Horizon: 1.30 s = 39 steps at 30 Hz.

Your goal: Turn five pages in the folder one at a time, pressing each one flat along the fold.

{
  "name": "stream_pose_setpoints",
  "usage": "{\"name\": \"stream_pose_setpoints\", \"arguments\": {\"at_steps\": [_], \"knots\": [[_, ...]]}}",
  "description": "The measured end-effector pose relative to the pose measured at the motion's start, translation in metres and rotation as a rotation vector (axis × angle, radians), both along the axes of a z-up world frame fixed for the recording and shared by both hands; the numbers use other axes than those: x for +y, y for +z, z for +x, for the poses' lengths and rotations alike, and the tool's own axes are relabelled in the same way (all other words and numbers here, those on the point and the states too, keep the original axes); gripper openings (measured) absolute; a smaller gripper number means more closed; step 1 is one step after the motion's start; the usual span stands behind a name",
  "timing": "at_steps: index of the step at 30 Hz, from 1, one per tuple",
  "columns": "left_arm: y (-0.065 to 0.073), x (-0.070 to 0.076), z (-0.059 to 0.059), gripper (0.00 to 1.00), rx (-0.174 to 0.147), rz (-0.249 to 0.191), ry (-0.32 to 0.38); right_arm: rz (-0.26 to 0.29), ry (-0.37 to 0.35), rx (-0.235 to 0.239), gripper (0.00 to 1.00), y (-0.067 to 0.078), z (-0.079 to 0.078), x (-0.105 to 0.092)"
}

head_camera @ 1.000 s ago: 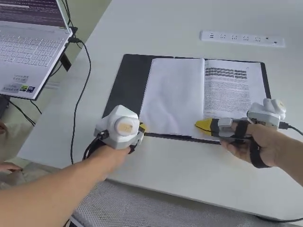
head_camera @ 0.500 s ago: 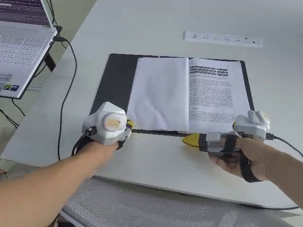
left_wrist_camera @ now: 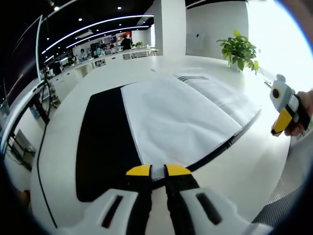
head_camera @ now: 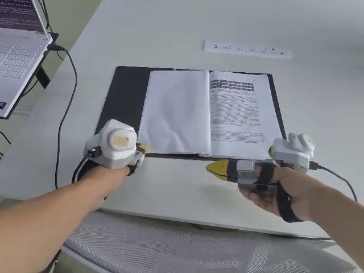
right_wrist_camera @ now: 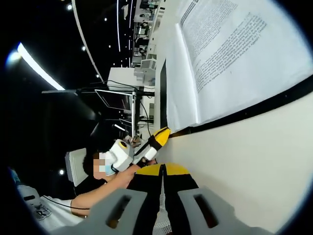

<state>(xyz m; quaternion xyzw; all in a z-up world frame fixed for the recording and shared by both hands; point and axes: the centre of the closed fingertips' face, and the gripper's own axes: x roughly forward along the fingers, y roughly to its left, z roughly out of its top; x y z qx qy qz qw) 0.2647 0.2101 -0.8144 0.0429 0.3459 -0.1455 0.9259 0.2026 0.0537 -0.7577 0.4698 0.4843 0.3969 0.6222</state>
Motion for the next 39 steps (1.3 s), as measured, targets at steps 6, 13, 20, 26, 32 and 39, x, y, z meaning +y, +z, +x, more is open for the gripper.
{"name": "stream_pose_setpoints", "arguments": {"at_steps": [6,13,20,26,32,39], "knots": [[0.019,-0.009,-0.019,0.17,0.027,-0.008,-0.072,-0.023,-0.084,-0.088,0.13,0.025,0.012,-0.014],[0.066,-0.014,-0.035,0.27,-0.007,-0.092,-0.057,-0.058,-0.152,-0.215,0.23,0.068,0.020,-0.032],[0.102,-0.010,-0.046,0.38,-0.038,-0.146,-0.052,-0.188,-0.165,-0.341,0.38,0.092,0.014,-0.054],[0.140,-0.006,-0.056,0.48,-0.092,-0.160,-0.046,-0.335,-0.209,-0.469,0.57,0.111,0.011,-0.074],[0.169,0.001,-0.068,0.59,-0.103,-0.187,-0.041,-0.442,-0.289,-0.534,0.73,0.133,0.003,-0.099],[0.181,0.010,-0.084,0.77,-0.087,-0.214,-0.004,-0.611,-0.344,-0.562,0.86,0.128,-0.011,-0.133]]}}
